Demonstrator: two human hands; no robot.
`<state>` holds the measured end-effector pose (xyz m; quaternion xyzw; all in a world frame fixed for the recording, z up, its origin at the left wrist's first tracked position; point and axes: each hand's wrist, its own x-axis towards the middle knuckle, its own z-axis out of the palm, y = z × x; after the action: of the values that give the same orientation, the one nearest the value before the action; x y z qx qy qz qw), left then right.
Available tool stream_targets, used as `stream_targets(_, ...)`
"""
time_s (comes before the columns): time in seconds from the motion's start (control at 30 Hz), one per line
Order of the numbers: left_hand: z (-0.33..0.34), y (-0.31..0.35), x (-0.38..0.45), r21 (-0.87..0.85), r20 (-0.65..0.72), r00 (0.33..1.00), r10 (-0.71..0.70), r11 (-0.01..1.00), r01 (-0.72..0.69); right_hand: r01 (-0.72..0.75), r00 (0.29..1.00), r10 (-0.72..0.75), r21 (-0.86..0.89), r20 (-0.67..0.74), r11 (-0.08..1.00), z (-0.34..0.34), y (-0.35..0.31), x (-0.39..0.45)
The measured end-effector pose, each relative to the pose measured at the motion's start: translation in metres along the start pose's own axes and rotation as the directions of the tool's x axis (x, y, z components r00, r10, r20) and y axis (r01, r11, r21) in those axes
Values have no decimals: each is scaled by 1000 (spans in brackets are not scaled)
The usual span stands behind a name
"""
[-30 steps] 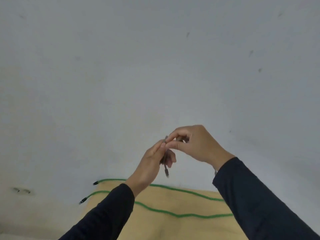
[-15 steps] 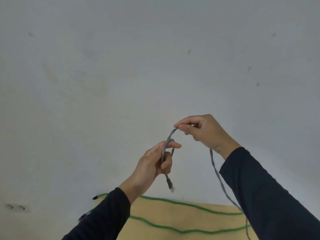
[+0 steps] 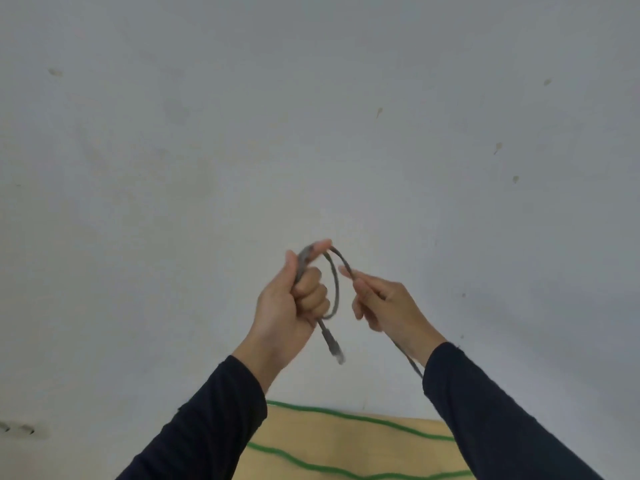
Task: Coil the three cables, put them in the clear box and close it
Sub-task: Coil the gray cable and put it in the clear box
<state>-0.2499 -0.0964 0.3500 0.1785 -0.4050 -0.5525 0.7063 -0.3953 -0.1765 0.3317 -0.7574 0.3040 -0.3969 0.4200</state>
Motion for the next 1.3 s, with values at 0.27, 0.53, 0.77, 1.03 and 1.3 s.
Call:
stream_targets(0.27, -35, 28, 45, 395, -243, 942, 232, 910, -122, 162, 939, 1, -443, 344, 882, 39, 4, -34)
stream_targets(0.53, -32, -27, -11, 835, 168, 979, -119, 544, -77, 257, 940, -99, -489, 326, 834, -16, -75, -1)
stream_targets(0.77, -1, -18, -33, 467, 293, 952, -82, 882, -68, 193, 959, -149, -167, 243, 967, -43, -85, 8)
stream_targets(1.03, 20, 55, 18, 130, 47, 969, 244, 960, -248, 134, 986, -106, -240, 126, 961, 27, -20, -12)
stream_targets(1.3, -33, 12, 7, 893, 83, 975, 208, 418, -165, 326, 932, -187, -494, 311, 806, 25, -76, -27)
